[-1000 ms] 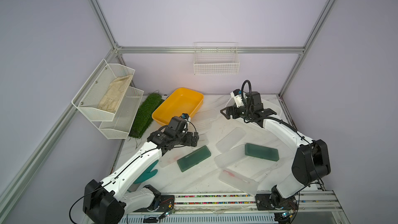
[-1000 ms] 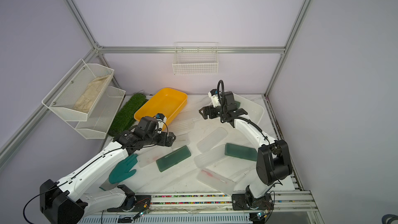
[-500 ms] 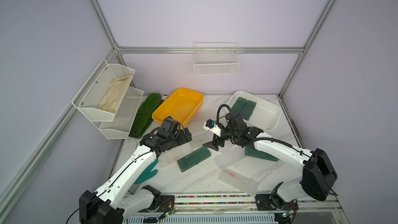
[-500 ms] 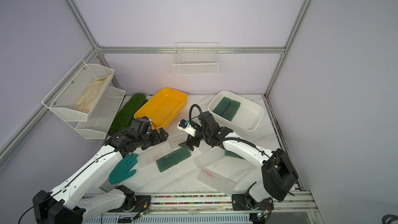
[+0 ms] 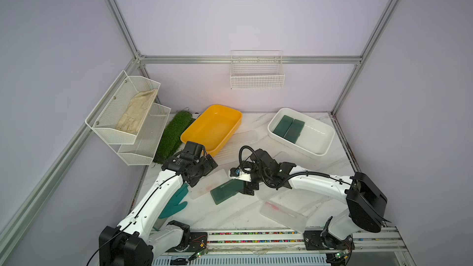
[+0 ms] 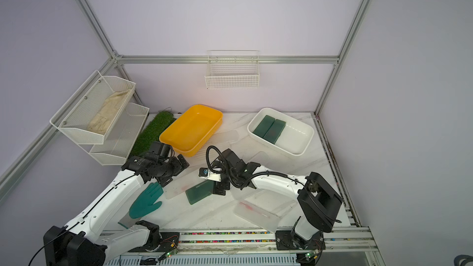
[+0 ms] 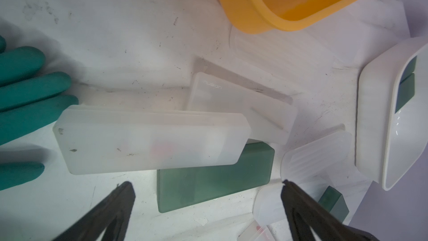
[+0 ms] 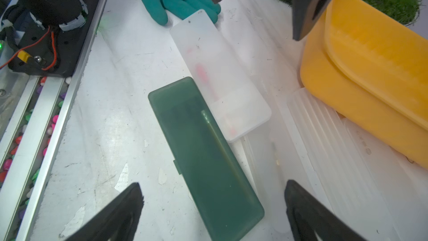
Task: Place the pencil cases by color into the storage box
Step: Pick up the pencil case from the center of the board.
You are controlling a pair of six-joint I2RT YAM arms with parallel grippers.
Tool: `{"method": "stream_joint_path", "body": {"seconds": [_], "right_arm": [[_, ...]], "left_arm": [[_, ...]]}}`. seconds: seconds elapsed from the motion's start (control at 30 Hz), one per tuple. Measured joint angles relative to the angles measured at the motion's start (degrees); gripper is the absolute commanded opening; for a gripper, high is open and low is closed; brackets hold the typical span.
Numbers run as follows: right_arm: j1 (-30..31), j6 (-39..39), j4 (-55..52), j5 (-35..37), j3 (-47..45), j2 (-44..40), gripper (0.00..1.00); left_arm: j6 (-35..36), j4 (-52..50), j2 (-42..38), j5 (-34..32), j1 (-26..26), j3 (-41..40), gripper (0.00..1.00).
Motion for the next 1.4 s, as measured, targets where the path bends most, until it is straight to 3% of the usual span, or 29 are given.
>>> {"method": "stream_joint_path", "body": {"seconds": [0.3,0.83,1.4], "right_arm": [[1.5,-3.4,-0.1,1.2,1.1,7.6,0.97],[1.6,-7.7,-3.1,0.8,9.2,18.2,0.97],[1.6,-8.4,-5.1,0.2,11.7,21.5,0.92]], "left_arm": [[-3.7,-3.9,2.0,0.7,1.6,0.1,1.0],[-3.7,-4.4,2.0,0.6,2.3,0.1,1.0],[-3.2,-4.4,2.0,1.1,3.3,0.1,1.0]]}}
